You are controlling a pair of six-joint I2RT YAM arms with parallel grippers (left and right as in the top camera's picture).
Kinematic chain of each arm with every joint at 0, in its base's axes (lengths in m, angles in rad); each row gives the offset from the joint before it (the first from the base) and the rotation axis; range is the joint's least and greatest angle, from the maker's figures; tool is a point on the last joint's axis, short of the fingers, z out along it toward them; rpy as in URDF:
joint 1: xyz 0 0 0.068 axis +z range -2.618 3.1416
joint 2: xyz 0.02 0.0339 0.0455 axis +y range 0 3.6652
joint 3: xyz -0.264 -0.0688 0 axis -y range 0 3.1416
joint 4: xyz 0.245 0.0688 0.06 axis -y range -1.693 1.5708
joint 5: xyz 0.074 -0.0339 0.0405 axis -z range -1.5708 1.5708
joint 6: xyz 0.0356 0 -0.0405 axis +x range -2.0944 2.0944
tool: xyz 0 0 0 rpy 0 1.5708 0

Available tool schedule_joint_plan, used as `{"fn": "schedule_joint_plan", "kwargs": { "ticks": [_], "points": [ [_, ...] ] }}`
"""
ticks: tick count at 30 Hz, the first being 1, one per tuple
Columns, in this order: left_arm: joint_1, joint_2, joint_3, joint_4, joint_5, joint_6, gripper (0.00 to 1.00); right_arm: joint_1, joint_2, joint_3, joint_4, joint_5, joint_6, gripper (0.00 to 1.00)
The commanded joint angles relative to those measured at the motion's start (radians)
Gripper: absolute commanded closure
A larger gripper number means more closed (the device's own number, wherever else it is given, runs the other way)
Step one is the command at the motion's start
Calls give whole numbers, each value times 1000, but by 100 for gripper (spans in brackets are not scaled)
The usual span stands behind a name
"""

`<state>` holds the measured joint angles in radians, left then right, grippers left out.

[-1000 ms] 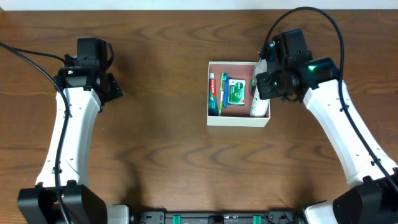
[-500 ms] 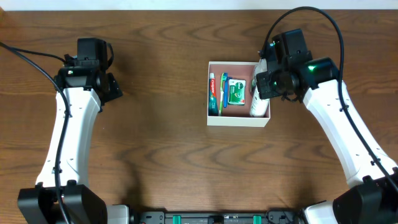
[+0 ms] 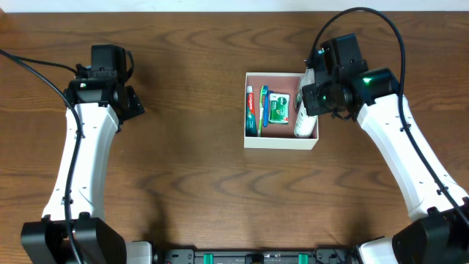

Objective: Pack container
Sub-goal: 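Lower the lotion tube into the box's right side and release, then raise the right gripper and retract it to the right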

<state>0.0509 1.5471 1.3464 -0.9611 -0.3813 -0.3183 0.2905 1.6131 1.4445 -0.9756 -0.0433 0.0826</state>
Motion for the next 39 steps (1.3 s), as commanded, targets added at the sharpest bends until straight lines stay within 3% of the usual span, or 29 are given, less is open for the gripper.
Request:
{"fn": "schedule_joint_plan", "kwargs": {
  "ticks": [1, 9, 23, 28, 32, 39],
  "points": [
    [3, 1, -8, 1, -20, -17, 2, 18, -10, -1, -12, 21, -10, 87],
    [3, 1, -8, 1, -20, -17, 2, 18, -10, -1, -15, 21, -9, 73],
    [3, 1, -8, 1, -20, -17, 2, 17, -21, 42, -13, 22, -10, 63],
    [3, 1, -8, 1, -20, -17, 2, 17, -59, 190, -61, 21, -14, 44],
    [3, 1, -8, 1, -20, -17, 2, 15, -95, 331, -136, 50, -16, 1],
    [3, 1, -8, 1, -20, -17, 2, -49, -175, 407, -241, 256, 138, 1]
  ]
}}
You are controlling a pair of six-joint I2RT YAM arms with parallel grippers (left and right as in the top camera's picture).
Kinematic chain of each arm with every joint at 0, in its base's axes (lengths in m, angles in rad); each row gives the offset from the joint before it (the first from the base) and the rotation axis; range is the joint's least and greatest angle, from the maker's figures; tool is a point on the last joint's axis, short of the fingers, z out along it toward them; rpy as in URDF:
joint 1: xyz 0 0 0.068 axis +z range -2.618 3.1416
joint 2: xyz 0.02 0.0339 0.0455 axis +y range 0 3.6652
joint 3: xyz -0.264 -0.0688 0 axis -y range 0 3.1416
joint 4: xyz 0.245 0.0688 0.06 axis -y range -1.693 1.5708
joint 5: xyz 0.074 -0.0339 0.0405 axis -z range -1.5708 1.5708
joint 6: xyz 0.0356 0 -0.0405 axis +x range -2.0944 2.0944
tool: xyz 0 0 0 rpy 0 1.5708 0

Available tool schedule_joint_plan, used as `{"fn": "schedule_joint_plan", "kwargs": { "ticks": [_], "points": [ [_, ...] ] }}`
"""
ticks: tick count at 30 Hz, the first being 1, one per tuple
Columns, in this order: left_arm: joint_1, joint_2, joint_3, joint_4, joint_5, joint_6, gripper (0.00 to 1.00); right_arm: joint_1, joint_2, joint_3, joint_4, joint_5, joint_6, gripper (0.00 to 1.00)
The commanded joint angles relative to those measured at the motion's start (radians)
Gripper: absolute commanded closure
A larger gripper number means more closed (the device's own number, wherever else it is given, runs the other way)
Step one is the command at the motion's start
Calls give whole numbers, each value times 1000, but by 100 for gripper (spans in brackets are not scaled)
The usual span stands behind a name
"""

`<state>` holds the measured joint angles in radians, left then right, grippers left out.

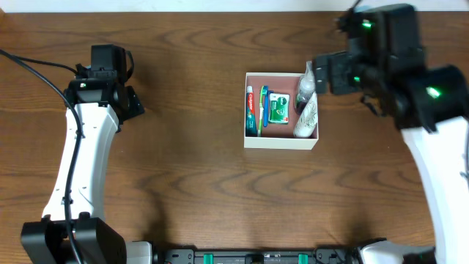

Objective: Pack container
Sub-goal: 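Raise the right gripper and retract it to the right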

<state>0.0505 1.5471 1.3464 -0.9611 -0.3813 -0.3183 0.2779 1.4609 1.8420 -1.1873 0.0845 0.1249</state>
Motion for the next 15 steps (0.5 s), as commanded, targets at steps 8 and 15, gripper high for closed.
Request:
{"fn": "schedule_joint_plan", "kwargs": {
  "ticks": [8, 15],
  "points": [
    [3, 1, -8, 0, -20, -17, 2, -307, -40, 8, -203, 215, 210, 1],
    [3, 1, -8, 1, -20, -17, 2, -565, -35, 1, -227, 159, 245, 1]
  ]
}}
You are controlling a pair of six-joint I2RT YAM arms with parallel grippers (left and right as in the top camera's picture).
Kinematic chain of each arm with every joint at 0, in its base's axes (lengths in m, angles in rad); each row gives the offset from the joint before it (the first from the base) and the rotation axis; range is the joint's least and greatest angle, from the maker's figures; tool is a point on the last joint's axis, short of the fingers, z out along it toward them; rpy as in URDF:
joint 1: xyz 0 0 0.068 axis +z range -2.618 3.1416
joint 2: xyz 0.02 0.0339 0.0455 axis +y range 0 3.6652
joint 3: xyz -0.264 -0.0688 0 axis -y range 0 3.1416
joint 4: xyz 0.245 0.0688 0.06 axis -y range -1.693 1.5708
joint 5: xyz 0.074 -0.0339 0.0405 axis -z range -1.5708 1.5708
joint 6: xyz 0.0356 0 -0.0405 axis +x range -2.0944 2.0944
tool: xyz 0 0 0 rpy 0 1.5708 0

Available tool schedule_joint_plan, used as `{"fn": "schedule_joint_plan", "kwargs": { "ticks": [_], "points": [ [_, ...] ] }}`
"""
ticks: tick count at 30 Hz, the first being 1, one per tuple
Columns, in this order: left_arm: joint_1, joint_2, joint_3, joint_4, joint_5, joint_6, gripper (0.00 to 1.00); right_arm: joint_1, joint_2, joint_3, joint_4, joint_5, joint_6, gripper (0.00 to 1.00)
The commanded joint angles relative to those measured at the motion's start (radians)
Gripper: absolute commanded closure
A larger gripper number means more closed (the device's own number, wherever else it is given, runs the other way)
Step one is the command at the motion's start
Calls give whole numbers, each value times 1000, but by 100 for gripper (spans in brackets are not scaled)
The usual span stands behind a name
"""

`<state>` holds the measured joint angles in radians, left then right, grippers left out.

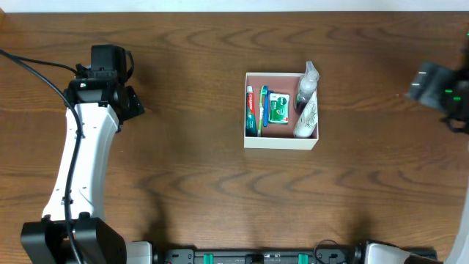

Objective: Pack container
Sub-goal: 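Raise the right gripper and retract it to the right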

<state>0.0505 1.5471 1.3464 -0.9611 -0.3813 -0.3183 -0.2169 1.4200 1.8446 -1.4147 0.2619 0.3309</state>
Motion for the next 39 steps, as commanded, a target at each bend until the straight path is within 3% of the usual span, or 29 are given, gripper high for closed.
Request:
{"fn": "schedule_joint_plan", "kwargs": {
  "ticks": [1, 9, 21, 39],
  "points": [
    [3, 1, -8, 1, -20, -17, 2, -98, 8, -3, 1, -23, 39, 1],
    [3, 1, -8, 1, -20, -17, 2, -217, 57, -139, 126, -23, 39, 1],
    [3, 1, -8, 1, -20, -17, 2, -229, 103, -358, 208, -97, 39, 1],
    [3, 1, -8, 1, -20, -17, 2, -229, 103, -387, 207, -117, 39, 1]
  ]
}}
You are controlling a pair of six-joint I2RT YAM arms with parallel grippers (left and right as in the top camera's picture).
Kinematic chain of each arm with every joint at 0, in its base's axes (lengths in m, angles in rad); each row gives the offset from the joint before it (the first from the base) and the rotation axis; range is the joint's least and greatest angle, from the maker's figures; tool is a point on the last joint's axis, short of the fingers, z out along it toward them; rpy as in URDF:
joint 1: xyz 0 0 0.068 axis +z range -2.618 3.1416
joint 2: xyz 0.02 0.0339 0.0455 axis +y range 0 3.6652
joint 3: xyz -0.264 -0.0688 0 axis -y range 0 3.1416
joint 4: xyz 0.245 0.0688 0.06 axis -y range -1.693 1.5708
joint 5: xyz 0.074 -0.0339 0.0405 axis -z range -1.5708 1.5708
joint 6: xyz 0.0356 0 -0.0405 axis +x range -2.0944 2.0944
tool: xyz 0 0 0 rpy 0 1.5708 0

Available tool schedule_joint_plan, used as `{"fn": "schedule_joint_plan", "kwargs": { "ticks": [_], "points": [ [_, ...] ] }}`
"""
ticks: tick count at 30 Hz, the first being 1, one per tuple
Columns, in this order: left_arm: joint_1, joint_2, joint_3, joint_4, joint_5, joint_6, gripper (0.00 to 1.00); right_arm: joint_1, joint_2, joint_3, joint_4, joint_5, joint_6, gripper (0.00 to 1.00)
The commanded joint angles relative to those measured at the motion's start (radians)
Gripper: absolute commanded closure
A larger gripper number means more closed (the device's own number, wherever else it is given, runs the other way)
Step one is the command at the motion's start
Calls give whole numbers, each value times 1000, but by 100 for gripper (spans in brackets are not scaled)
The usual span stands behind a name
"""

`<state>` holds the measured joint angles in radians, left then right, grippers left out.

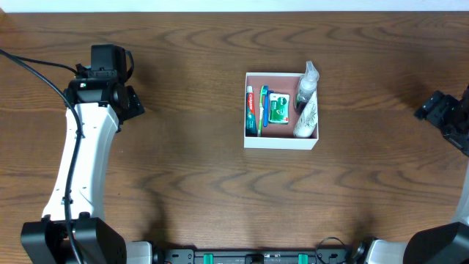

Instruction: Pack container

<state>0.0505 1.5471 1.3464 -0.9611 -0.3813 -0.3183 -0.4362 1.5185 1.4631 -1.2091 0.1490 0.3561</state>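
The white container [281,144] sits mid-table. Inside it lie a red-and-white toothpaste tube [250,108], a blue-green toothbrush [261,110] and a green floss box [278,108]. A white spray bottle [306,108] lies along its right wall, nozzle poking over the far rim. My right gripper [431,108] is at the table's right edge, far from the box, fingers apart and holding nothing. My left gripper [133,103] hangs at the far left, empty; how its jaws stand is too dark to read.
Bare brown wood table [198,183] surrounds the box. A black cable [37,64] runs in from the left edge to the left arm. The arm bases stand at the near edge.
My right arm has moved slightly nearer and lower at the table's right edge. The box, its contents and the left arm are unchanged.
My right gripper was over the box's right side at the spray bottle. Then it was just right of the box, with the bottle lying inside. Later it was at the right edge, where it still is. The left arm never moved.
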Motion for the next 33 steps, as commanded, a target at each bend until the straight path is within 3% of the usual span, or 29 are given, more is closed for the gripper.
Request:
{"fn": "schedule_joint_plan", "kwargs": {
  "ticks": [1, 11, 22, 26, 33],
  "points": [
    [3, 1, -8, 1, -20, -17, 2, -10, 4, -5, 2, -4, 14, 1],
    [3, -51, -8, 0, -20, -17, 2, -10, 4, -6, 2, -4, 14, 1],
    [3, -337, -42, -7, 34, -18, 2, -10, 4, -6, 2, -4, 14, 1],
    [3, -505, -216, 140, 52, -43, 2, -10, 4, -6, 2, -4, 14, 1],
    [3, -827, -681, 562, 128, -85, 2, -10, 4, -6, 2, -4, 14, 1]
  ]
}}
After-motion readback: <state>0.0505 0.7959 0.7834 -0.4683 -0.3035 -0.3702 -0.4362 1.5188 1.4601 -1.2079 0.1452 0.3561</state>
